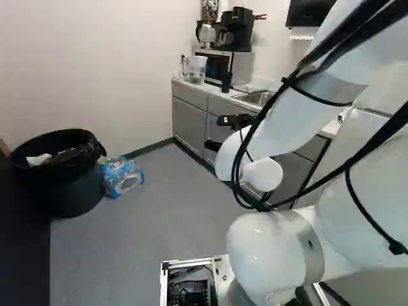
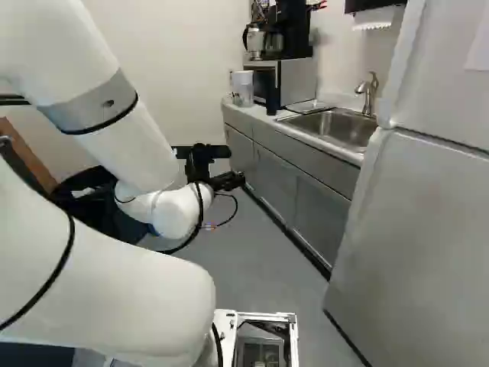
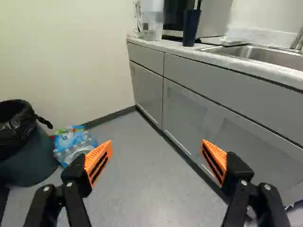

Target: Rinse the cup and place it in the tray

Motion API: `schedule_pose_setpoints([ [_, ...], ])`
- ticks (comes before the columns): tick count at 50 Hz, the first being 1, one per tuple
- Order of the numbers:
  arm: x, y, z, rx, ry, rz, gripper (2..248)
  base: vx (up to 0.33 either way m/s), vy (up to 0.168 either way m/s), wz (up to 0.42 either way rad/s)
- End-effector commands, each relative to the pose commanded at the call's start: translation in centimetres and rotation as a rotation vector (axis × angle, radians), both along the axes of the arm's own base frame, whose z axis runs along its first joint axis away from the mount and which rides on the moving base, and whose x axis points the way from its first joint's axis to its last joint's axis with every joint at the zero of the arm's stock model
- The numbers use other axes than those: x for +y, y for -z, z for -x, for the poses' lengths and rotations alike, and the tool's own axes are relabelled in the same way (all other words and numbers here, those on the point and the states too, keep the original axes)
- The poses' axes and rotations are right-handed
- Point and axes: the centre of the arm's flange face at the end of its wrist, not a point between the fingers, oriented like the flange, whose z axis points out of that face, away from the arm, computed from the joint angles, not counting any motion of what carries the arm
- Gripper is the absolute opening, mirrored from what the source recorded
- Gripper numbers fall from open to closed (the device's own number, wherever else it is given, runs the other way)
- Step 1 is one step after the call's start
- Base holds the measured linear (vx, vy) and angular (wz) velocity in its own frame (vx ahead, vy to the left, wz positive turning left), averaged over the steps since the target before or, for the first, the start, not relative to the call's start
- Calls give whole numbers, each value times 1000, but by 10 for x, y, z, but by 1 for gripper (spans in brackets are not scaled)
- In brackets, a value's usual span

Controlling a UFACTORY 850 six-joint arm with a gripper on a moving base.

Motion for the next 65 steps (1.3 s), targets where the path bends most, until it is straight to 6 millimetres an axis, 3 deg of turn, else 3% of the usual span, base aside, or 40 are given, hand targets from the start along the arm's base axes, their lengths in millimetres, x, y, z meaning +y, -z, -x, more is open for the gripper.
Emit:
schedule_pose_setpoints([
  [54, 0, -59, -108, -89, 0, 0, 247, 0, 0, 0],
  [65, -1, -68, -121, -93, 2, 0, 247, 0, 0, 0],
])
